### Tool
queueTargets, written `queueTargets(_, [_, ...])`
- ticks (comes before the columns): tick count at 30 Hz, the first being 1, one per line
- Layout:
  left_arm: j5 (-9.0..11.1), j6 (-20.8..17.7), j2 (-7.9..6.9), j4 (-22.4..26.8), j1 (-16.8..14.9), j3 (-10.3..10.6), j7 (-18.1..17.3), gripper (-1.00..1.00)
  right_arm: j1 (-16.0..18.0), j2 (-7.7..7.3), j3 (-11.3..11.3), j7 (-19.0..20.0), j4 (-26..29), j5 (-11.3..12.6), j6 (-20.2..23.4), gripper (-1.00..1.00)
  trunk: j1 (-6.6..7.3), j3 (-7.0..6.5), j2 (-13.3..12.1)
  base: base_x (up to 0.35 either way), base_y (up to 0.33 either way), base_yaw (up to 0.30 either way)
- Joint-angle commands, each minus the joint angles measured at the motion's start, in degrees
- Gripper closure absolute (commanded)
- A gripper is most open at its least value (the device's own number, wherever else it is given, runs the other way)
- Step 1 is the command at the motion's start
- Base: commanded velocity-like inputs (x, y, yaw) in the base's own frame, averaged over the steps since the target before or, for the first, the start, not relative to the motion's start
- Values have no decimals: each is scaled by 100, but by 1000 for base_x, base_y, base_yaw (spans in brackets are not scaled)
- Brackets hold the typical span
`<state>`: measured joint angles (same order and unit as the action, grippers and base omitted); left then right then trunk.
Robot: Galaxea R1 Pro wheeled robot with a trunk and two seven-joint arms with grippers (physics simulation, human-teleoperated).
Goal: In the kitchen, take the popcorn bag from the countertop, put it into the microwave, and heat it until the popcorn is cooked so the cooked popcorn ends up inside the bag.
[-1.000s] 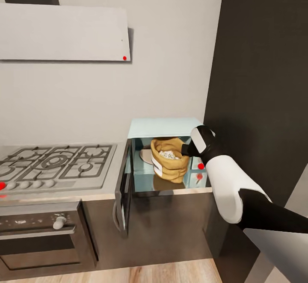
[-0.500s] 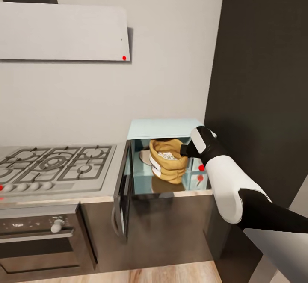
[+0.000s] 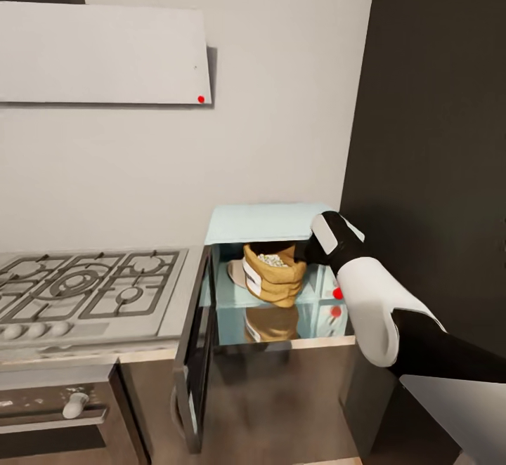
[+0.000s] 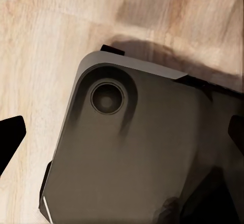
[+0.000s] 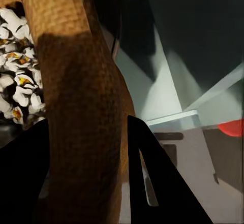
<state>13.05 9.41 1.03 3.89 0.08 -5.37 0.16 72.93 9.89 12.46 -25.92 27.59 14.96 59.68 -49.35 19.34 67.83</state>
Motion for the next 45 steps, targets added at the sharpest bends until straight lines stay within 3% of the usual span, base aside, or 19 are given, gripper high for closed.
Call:
queueTargets(1, [-8, 8, 3, 6, 1, -43, 2, -100, 2, 11, -42, -63, -131, -152, 32, 100, -103, 6, 0, 203, 0, 0])
queueTargets(10, [-10, 8, 3, 6, 1, -43, 1, -100, 2, 11, -42, -57, -131, -152, 32, 100, -103, 6, 0, 46, 0, 0])
queueTargets(11, [-13, 14, 6, 6, 1, -55, -7, -100, 2, 11, -31, -22, -101, -62, 32, 100, 67, 4, -310, 0, 0, 0])
queueTargets(29, [-13, 17, 3, 6, 1, -61, -7, -100, 2, 11, -86, -127, -175, -31, 32, 100, 67, 4, -310, 0, 0, 0])
queueTargets(30, [-13, 17, 3, 6, 1, -61, -7, -100, 2, 11, -86, -122, -175, -34, 32, -100, 67, 4, -310, 0, 0, 0])
queueTargets(33, [-13, 17, 3, 6, 1, -62, -7, -100, 2, 11, -86, -116, -265, -117, 32, -100, 67, 4, -310, 0, 0, 0])
queueTargets(41, [-13, 14, 3, 6, 1, -65, -6, -100, 2, 11, -61, -12, -157, -55, 32, -100, 67, 4, -310, 0, 0, 0])
queueTargets(45, [-13, 2, 3, 6, 1, -69, -7, -100, 2, 11, -67, 125, 106, -49, 32, -100, 67, 4, -310, 0, 0, 0])
